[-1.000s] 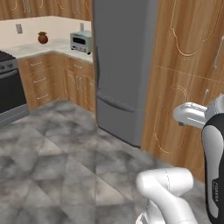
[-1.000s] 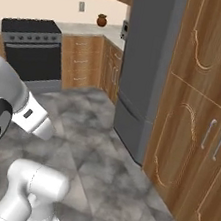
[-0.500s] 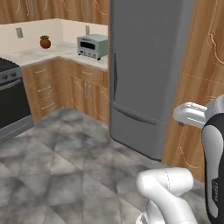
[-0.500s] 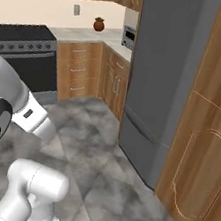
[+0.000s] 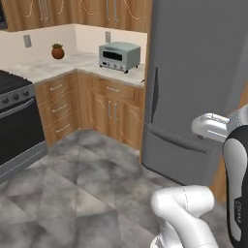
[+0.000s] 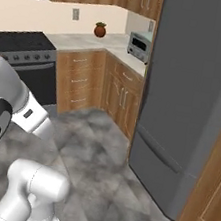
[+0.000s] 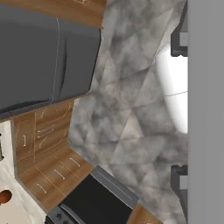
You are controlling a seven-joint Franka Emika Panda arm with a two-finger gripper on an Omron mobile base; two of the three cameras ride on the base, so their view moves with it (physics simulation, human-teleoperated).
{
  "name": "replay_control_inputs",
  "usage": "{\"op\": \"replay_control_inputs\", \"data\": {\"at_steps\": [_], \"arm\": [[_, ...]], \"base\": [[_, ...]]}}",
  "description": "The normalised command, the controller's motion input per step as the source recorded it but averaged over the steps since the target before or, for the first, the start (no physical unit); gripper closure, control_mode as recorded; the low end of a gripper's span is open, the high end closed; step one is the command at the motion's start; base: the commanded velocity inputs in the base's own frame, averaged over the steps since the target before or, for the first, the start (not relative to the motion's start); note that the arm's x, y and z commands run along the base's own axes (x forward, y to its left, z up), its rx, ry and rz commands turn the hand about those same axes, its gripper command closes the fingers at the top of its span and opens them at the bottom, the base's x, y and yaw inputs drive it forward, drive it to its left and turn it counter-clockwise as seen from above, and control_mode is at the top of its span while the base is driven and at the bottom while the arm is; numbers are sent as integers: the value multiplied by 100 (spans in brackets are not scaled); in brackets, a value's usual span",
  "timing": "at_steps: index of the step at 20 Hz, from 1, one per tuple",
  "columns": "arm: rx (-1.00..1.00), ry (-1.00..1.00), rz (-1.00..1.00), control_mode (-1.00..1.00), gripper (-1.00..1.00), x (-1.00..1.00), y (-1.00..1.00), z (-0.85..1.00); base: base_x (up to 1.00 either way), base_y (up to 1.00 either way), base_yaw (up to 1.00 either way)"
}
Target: Take the fork and place it on the left side of the plate. Then take the spoon and place it on the right side of the plate. Make sure they're directly next to the plate.
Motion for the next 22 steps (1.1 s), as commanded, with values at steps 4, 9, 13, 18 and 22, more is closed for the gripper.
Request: {"op": "replay_control_inputs", "data": {"at_steps": [4, 9, 13, 18, 22], "arm": [[0, 0, 0, 100, -100, 0, 0, 0], [0, 0, 0, 100, -100, 0, 0, 0], [0, 0, 0, 100, -100, 0, 0, 0], [0, 0, 0, 100, -100, 0, 0, 0], [0, 0, 0, 100, -100, 0, 0, 0]], "base": [[100, 63, -7], [100, 42, -1], [100, 14, -7], [100, 6, -15], [100, 6, -21]]}}
